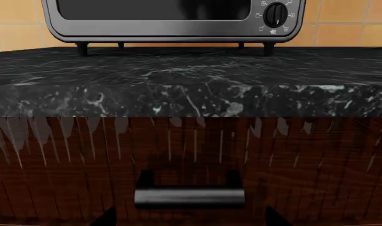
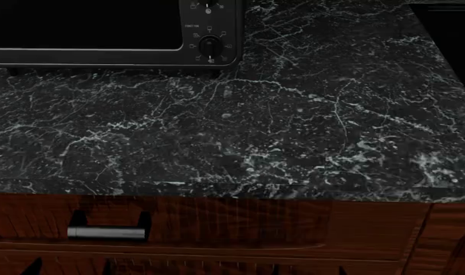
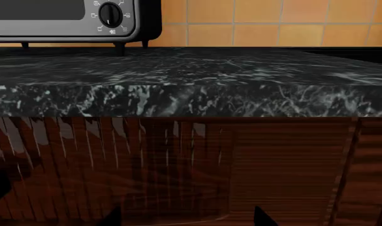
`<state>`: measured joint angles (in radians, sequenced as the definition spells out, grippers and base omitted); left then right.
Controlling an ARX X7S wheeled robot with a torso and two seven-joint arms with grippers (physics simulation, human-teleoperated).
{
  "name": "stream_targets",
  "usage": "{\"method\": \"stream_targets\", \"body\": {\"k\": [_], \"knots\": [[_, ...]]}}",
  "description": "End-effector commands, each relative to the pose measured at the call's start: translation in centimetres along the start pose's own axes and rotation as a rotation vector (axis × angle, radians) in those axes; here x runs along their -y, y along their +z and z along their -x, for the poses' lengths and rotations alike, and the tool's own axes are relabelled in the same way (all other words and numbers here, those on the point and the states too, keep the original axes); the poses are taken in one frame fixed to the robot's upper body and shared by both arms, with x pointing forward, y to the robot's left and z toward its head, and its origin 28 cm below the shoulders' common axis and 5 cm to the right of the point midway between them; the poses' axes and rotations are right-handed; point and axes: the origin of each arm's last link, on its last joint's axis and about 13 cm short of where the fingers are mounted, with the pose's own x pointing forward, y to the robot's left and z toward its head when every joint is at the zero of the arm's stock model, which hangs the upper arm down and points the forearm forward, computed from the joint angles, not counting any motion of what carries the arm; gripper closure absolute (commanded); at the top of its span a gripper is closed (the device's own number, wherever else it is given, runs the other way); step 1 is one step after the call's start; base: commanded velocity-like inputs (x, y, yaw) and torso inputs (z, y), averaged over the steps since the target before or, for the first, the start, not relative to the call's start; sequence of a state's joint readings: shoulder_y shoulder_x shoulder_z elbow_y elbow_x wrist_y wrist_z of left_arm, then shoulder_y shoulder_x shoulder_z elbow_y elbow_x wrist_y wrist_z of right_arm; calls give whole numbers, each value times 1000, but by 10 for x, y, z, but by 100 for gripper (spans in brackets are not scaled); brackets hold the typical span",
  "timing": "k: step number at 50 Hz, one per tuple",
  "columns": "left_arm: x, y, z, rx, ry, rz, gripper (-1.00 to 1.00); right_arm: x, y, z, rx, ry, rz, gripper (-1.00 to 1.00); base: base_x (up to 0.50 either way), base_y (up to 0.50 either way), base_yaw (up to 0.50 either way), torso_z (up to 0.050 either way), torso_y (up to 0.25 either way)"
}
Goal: Decrease the toaster oven temperature.
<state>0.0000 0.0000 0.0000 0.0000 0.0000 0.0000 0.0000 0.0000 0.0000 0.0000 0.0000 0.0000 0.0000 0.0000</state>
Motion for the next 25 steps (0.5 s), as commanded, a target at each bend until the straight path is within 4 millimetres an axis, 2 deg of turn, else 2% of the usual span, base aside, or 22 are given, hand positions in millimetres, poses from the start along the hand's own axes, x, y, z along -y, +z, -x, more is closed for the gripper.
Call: {"method": "stream_targets", "body": {"k": [1,11,25], "knots": [[-2,0,0,0,11,0,-100,0,0,0,0,0,0,-100,0,0,0,0,0],[-4,-10,5,2,-8,-85,-100,-3,-1,1,-2,-17,20,-100,0,0,0,0,0],[0,-9,15,10,-19,-99,-100,-1,0,6,5,-13,25,-100,0,0,0,0,0]]}}
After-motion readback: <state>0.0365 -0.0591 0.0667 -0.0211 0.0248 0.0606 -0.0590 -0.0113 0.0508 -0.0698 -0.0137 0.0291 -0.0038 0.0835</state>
